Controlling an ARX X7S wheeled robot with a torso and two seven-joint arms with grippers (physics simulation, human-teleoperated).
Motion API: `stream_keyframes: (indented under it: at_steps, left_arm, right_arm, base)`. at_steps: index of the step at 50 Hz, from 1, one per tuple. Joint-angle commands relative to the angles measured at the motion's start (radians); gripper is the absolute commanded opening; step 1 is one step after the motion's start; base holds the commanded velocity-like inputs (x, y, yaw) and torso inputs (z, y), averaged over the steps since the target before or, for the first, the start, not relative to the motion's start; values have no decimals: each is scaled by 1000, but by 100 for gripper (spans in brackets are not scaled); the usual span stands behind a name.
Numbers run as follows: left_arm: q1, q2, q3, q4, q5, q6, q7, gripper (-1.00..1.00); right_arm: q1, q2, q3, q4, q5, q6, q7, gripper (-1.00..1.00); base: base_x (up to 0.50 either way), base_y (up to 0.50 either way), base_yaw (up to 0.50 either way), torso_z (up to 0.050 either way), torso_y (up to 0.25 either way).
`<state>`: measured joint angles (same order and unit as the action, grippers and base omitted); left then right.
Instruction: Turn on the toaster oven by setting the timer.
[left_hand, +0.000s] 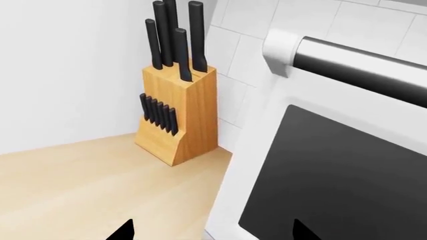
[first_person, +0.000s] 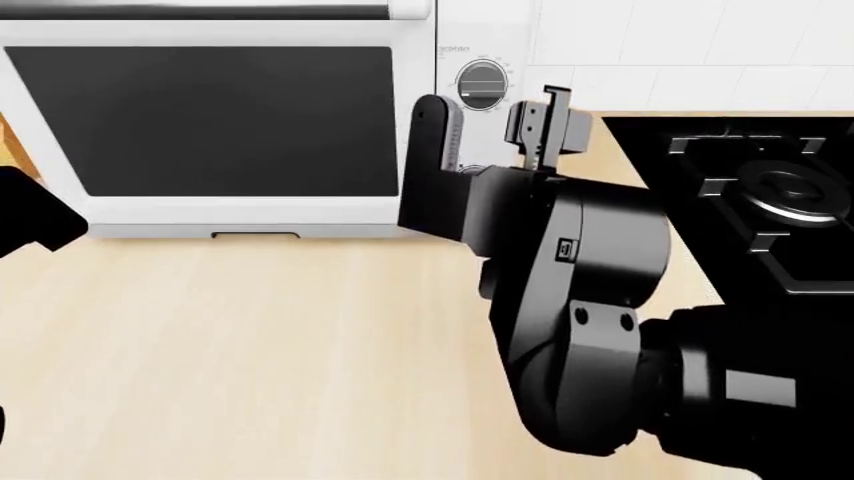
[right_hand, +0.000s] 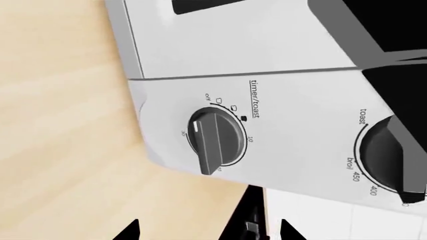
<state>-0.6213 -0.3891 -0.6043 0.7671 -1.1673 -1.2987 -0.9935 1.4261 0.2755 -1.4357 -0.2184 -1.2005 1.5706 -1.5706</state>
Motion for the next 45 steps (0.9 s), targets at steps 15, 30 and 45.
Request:
stream_keyframes:
  at_steps: [15,30,45]
  left_arm:
    - [13,-9,1,-2,-18,17,-11,100]
    - [19,-14,5,-8,-21,29,-17,100]
    - [25,-19,10,-12,-23,41,-22,100]
  right_arm:
    - [23,-24,-12,4,2,0,0,100]
    - [23,-64,-7,22,-3,0,0,100]
    - [-13,-99,9,31,-20,-5,4,100]
  base:
    - [0,0,0,0,0]
    - [0,0,0,0,0]
    - [0,0,0,0,0]
